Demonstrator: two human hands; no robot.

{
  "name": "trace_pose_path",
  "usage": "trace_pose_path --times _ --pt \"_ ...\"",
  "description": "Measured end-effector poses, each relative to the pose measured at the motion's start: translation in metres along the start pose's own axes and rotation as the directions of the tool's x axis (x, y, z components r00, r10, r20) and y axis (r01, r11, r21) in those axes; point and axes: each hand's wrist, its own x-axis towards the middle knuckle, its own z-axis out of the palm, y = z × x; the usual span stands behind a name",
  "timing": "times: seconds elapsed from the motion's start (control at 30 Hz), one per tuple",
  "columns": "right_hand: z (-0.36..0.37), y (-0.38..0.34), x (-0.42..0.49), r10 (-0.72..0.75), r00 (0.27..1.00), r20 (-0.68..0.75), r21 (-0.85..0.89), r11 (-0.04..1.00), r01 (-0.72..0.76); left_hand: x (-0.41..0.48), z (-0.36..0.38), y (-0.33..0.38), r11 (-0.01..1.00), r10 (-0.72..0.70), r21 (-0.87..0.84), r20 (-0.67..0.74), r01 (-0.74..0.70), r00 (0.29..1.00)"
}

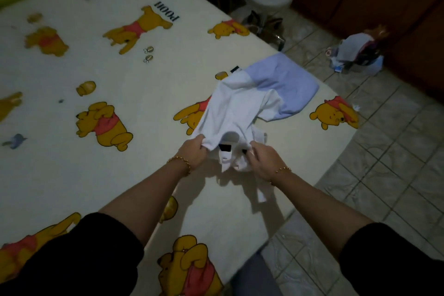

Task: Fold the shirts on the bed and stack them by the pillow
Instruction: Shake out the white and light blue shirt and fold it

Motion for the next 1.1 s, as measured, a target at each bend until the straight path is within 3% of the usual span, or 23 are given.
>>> trace_pose_path --times 0.1,0.23,0.33,0.5,0.57,0.6,0.77,0.9,1.0,1.1 --pt "-0.044 -0.076 0.008 -0.056 0.994 -0.090 0.052 0.997 0.061 -0.038 -0.079 0.027 0.996 0.053 -0.063 -0.120 -0.061 0.991" --pt "-0.097 -0.178 0.021 -0.184 0.970 -0.158 -0.019 0.983 0.183 -0.089 -0.196 0.037 0.981 0.155 0.148 -0.214 -0.125 0.965" --pt "-0.137 -0.273 0.021 -0.330 0.915 -0.231 -0.110 0.943 0.313 -0.143 -0.285 0.041 0.958 0.216 0.259 -0.368 -0.124 0.904" --pt "-0.189 -0.427 -0.001 -0.458 0.802 -0.383 0.024 0.863 0.504 -0.252 -0.405 0.048 0.952 0.246 0.301 -0.656 -0.052 0.714" --pt "-0.200 -0.472 -0.012 -0.454 0.792 -0.407 0.113 0.836 0.537 -0.291 -0.434 0.050 0.963 0.228 0.268 -0.740 -0.033 0.633" --pt "-0.207 -0.504 -0.022 -0.488 0.767 -0.416 0.125 0.805 0.580 -0.321 -0.457 0.050 0.969 0.218 0.245 -0.797 -0.028 0.563" --pt "-0.215 -0.567 -0.053 -0.632 0.700 -0.333 0.038 0.732 0.680 -0.393 -0.506 0.041 0.989 0.143 0.147 -0.923 -0.017 0.357" --pt "-0.224 -0.605 -0.062 -0.728 0.665 -0.164 0.016 0.672 0.740 -0.434 -0.527 0.040 0.984 0.157 0.172 -0.955 0.039 0.250" --pt "-0.229 -0.625 -0.065 -0.775 0.613 -0.152 -0.001 0.621 0.784 -0.451 -0.537 0.040 0.987 0.158 0.160 -0.954 -0.014 0.255" --pt "-0.234 -0.637 -0.063 -0.781 0.589 -0.210 -0.118 0.618 0.777 -0.465 -0.543 0.040 0.975 0.208 0.224 -0.901 -0.004 0.381"
